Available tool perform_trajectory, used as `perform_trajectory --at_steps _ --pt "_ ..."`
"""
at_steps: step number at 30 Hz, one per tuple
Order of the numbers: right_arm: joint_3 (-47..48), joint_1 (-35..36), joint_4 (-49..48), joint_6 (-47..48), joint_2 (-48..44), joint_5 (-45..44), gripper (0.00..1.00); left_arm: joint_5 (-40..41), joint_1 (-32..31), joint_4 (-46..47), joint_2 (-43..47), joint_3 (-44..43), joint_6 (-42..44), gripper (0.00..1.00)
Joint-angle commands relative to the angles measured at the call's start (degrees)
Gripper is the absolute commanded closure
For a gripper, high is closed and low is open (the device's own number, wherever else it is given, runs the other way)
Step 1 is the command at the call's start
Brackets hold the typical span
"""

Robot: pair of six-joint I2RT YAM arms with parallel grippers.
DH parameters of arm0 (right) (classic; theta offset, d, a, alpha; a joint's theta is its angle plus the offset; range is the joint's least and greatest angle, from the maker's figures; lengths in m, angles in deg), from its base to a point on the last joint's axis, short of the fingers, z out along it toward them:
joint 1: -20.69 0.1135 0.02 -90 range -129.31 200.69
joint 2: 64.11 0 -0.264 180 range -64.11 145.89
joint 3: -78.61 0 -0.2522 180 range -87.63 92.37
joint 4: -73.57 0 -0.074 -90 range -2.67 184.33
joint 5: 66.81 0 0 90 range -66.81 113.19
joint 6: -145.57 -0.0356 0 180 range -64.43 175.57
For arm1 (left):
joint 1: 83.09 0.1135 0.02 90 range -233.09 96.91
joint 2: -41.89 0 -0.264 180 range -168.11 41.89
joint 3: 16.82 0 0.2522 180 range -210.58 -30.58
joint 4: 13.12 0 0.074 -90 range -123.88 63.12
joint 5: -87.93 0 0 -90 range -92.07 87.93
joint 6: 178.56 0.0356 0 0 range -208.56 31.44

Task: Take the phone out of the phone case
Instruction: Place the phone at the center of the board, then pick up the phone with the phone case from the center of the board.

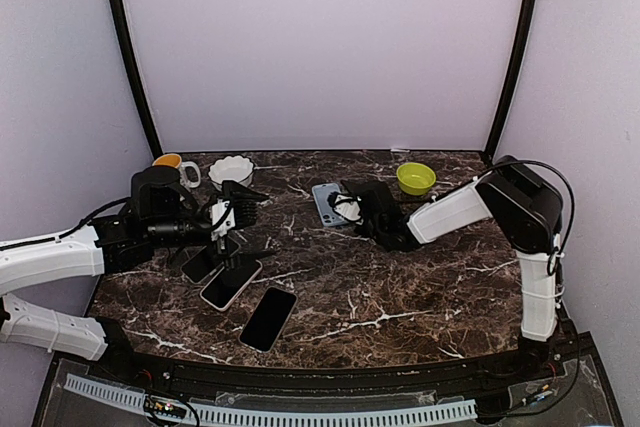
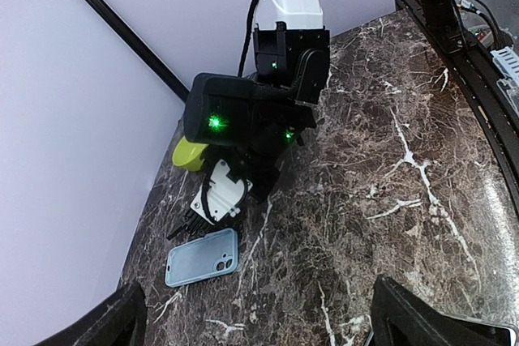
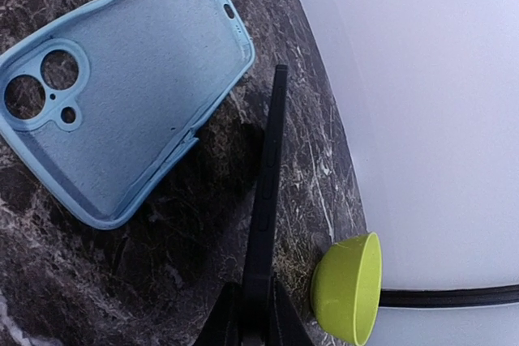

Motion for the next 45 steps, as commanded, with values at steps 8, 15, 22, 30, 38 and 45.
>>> perform_trajectory --at_steps 8,15,22,30,38,45 --pt "0.93 -1.99 7.88 -5.77 2.05 8.36 0.77 -1.37 0.08 -0.58 1.55 0.27 -0.38 0.02" --pt "1.56 -2.94 7.26 -9.07 1.12 11.34 0.74 -1.3 0.09 -0.59 1.68 0.29 -0.39 0.02" --pt "1.66 -3.98 6.36 -13.53 -1.43 15.91 0.62 -0.77 0.15 -0.47 1.29 0.18 -1.53 0.02" --pt "-0.21 -5.71 5.97 -23.64 -8.32 25.82 0.45 -0.24 0.26 0.24 0.96 0.31 -2.53 0.02" --pt "1.32 -7.02 8.5 -32.55 -20.51 30.21 0.03 2.18 0.45 2.14 0.35 0.73 -4.85 0.01" --pt "3.44 -7.02 13.52 -40.58 -29.34 26.99 0.01 6.47 0.68 2.71 -0.98 -1.37 -13.51 0.01"
